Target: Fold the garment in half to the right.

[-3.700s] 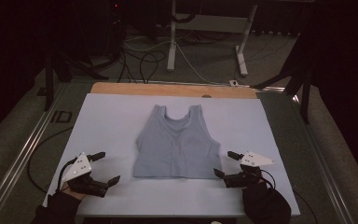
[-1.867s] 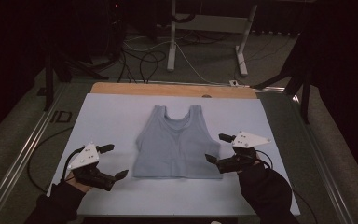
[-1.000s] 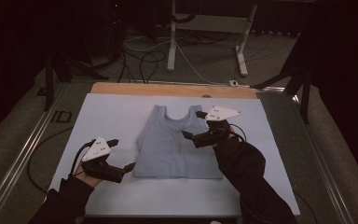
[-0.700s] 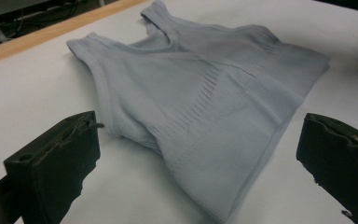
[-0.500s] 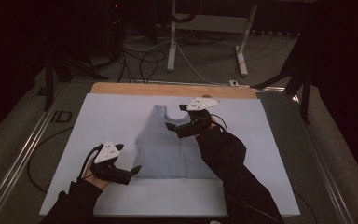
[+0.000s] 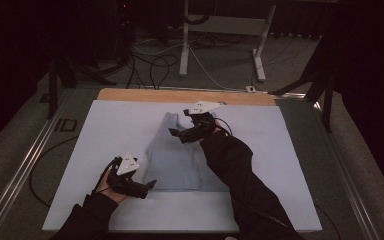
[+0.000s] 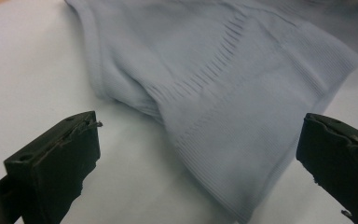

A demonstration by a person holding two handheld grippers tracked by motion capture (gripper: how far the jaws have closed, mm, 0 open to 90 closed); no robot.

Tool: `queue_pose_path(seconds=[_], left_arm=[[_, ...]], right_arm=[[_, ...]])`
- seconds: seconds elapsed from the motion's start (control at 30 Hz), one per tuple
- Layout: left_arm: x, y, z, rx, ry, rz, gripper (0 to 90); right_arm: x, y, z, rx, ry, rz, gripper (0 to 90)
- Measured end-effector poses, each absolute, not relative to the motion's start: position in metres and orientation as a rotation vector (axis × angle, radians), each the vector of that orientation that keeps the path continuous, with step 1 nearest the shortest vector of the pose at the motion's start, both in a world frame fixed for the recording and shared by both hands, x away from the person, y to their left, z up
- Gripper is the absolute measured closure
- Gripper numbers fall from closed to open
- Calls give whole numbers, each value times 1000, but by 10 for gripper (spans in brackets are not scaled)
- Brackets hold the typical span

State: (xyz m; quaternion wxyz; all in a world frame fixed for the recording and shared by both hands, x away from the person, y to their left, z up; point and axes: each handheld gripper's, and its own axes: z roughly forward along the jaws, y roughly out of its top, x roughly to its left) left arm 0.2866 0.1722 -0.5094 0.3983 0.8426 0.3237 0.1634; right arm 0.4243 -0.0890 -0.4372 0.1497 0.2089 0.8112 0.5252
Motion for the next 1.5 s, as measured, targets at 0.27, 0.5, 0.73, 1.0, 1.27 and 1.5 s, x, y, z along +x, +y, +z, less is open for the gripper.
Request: queue_pose_path(seconds=[0.27,0.5,0.73,1.0,1.27,1.5], left_arm=[[292,170,-519,2205,896,334,161],[296,170,-525,2238,928,283,344],[294,164,-527,2266,900,246,464],[289,158,-525,2301,851,238,636],[284,149,-525,2338,801,240,706],[283,146,-522,2342,806,264,860]], right_arm=[[427,-84,-444,594,2355,1486,90],[428,-80,-446,609,2366,1487,91],[430,-78,-449,607,2373,1487,91],[434,-74,-452,610,2386,1477,91],[440,-68,-459,627,2404,1473,91],[447,-63,-460,634,2417,1452,113]])
